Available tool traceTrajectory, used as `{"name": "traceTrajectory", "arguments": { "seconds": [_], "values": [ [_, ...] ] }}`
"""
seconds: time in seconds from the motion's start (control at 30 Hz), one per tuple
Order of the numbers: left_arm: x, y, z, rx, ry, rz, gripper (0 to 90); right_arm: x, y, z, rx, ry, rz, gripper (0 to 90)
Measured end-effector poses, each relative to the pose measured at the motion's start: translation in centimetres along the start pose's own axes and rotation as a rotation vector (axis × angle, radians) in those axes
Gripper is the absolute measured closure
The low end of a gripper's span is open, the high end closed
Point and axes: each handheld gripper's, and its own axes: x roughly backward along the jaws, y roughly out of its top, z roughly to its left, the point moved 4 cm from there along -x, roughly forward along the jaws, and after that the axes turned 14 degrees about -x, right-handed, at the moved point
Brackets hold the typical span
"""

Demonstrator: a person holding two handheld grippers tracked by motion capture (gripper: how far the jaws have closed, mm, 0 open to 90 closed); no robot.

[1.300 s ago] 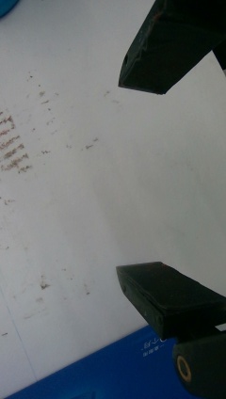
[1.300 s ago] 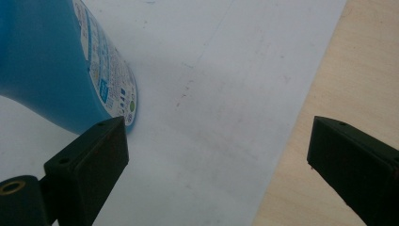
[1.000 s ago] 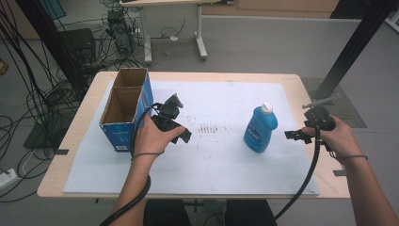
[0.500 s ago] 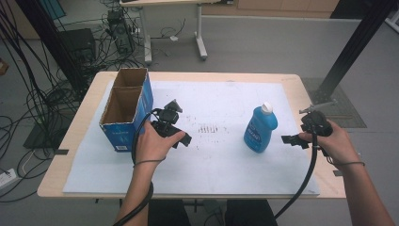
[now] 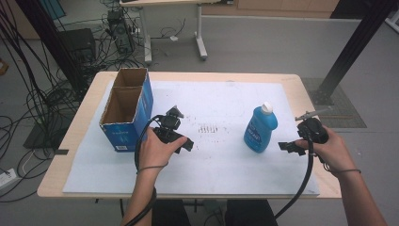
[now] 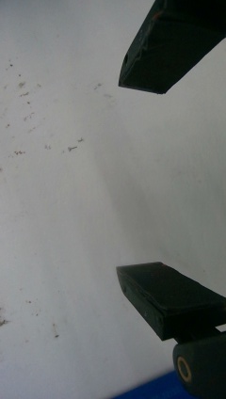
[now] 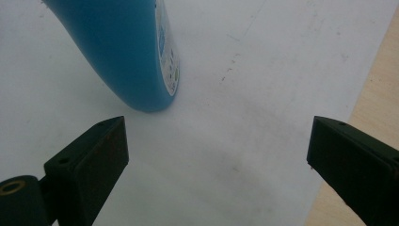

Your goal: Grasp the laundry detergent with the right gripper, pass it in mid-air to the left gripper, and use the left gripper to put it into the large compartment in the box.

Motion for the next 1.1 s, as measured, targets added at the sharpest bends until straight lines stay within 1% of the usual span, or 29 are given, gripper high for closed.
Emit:
{"name": "traceTrajectory", "arguments": {
  "seconds": [0.13,0.3,0.37,0.7,0.83,0.97,1.1],
  "values": [
    [-0.2,-0.2,-0.2,0.001,-0.007,-0.005,9.8,-0.2,-0.4,0.2,0.001,0.001,0.002,5.8],
    [-0.5,-0.4,-0.4,0.005,-0.004,-0.006,9.7,-0.5,-0.9,0.5,-0.002,0.017,-0.001,5.7],
    [-0.7,-0.5,-0.4,0.003,0.004,-0.001,9.7,-0.6,-1.0,0.7,0.001,0.023,-0.004,5.3],
    [-0.9,-0.7,-0.6,0.011,0.014,-0.009,9.6,-0.7,-1.5,1.5,0.015,0.059,-0.029,4.6],
    [-0.9,-0.7,-0.5,0.015,0.021,-0.013,9.6,-0.9,-1.7,1.8,0.013,0.075,-0.041,4.4],
    [-0.9,-0.7,-0.6,0.015,0.027,-0.027,9.7,-1.2,-2.0,2.0,0.01,0.086,-0.052,4.4],
    [-1.0,-0.7,-0.6,0.014,0.037,-0.027,9.6,-1.5,-2.3,2.2,0.011,0.096,-0.065,4.3]
  ]
}}
